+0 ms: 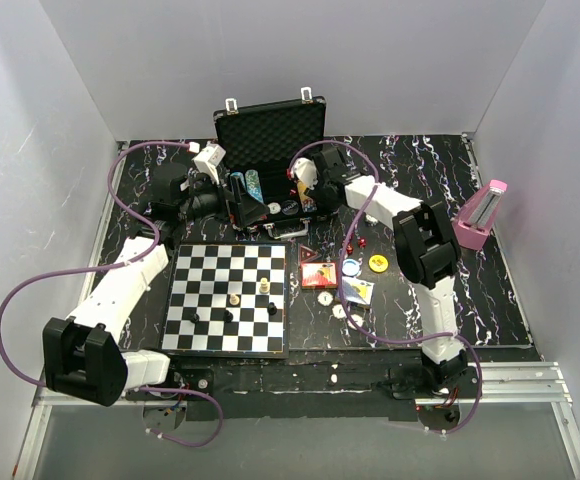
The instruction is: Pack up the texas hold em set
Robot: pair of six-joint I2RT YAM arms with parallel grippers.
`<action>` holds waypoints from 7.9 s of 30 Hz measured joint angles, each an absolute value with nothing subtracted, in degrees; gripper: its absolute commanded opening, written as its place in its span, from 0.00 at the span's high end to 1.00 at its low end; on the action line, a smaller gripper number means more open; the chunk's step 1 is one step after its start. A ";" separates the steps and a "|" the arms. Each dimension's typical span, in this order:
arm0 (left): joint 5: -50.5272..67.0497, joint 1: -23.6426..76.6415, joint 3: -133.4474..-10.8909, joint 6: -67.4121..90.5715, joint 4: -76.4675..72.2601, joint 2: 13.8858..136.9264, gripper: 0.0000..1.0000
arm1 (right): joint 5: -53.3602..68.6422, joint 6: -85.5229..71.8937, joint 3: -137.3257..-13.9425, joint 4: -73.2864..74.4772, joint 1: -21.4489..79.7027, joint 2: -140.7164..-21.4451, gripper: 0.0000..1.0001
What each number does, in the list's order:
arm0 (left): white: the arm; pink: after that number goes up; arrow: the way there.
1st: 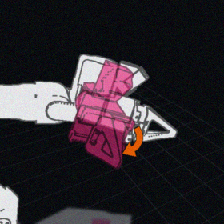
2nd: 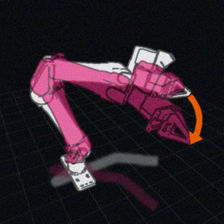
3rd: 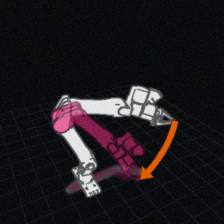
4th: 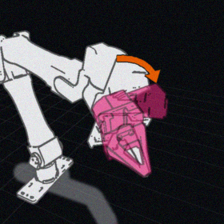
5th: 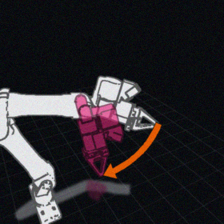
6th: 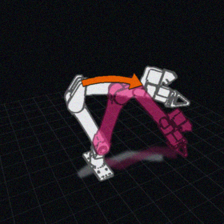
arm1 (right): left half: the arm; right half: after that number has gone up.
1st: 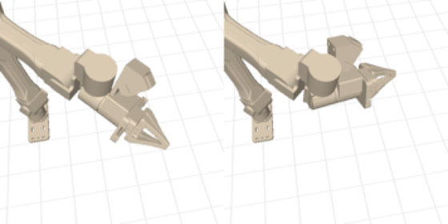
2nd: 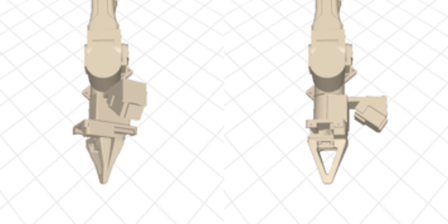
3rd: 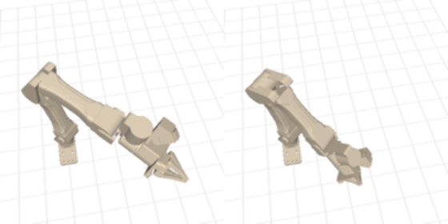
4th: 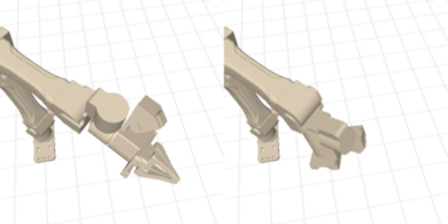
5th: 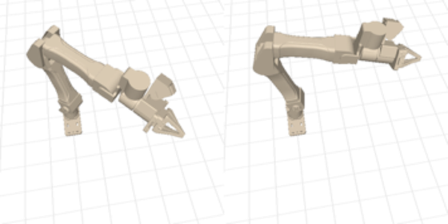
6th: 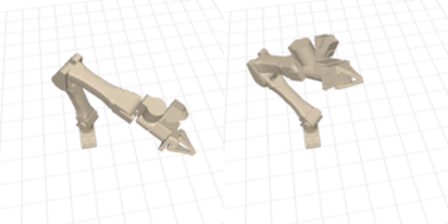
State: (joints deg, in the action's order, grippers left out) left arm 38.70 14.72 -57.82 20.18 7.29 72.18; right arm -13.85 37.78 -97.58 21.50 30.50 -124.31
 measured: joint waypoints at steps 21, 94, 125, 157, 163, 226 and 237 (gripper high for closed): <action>39.24 14.74 -57.82 20.38 7.29 72.71 0.02 | -13.08 35.20 -95.31 16.32 29.78 -122.96 0.31; 26.15 16.47 -58.15 17.17 15.22 73.32 0.02 | -6.85 -23.42 -46.65 22.09 24.88 -66.81 0.30; 20.80 18.90 -59.29 14.76 18.72 73.30 0.02 | -8.69 -14.28 -95.61 36.67 13.37 -120.55 0.32; 21.65 18.90 -59.77 14.76 18.90 73.52 0.02 | -8.91 -12.67 -98.24 41.15 15.14 -124.86 0.42; 21.67 18.90 -59.77 14.74 18.90 73.52 0.02 | -8.86 -12.62 -100.33 42.65 15.14 -126.17 0.43; 37.95 19.05 -60.40 37.30 8.91 82.78 0.07 | 8.08 4.58 -69.28 20.38 42.70 -80.20 0.99; 43.16 21.74 -60.40 38.11 5.65 84.62 0.15 | 8.10 5.21 -69.28 20.36 44.91 -80.20 0.99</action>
